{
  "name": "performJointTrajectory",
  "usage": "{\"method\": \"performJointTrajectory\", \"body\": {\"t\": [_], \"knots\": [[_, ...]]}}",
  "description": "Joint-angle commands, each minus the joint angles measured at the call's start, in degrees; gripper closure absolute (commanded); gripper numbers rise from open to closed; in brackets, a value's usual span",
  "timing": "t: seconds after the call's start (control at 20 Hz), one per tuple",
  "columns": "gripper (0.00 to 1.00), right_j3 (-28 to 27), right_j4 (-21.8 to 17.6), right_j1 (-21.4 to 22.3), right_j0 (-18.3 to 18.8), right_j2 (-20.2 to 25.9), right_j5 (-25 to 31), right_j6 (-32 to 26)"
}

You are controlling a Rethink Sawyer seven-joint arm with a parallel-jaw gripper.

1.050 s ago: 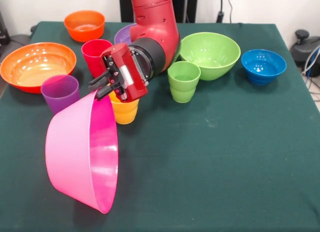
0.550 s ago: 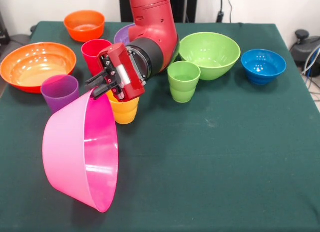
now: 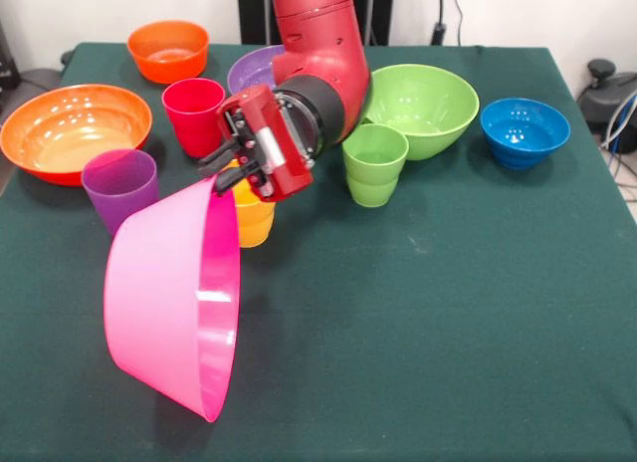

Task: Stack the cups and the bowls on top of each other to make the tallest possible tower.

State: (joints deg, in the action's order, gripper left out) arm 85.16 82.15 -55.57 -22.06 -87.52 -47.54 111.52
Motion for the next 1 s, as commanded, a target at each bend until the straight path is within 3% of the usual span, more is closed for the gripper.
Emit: {"method": "performJointTrajectory", "body": {"t": [0.05,0.6,0.75,0.85,1.0], "knots": [[1.0,-5.0,2.16,-1.17,-2.53,6.02,6.55,-9.78],[1.0,-5.09,6.92,-1.63,-4.03,7.46,8.36,-13.07],[1.0,-6.1,10.23,-2.14,-3.96,8.61,7.06,-14.82],[1.0,-6.25,10.48,-2.27,-3.82,8.56,6.81,-15.07],[1.0,-5.6,7.32,-1.79,-3.58,7.75,7.68,-12.55]]}}
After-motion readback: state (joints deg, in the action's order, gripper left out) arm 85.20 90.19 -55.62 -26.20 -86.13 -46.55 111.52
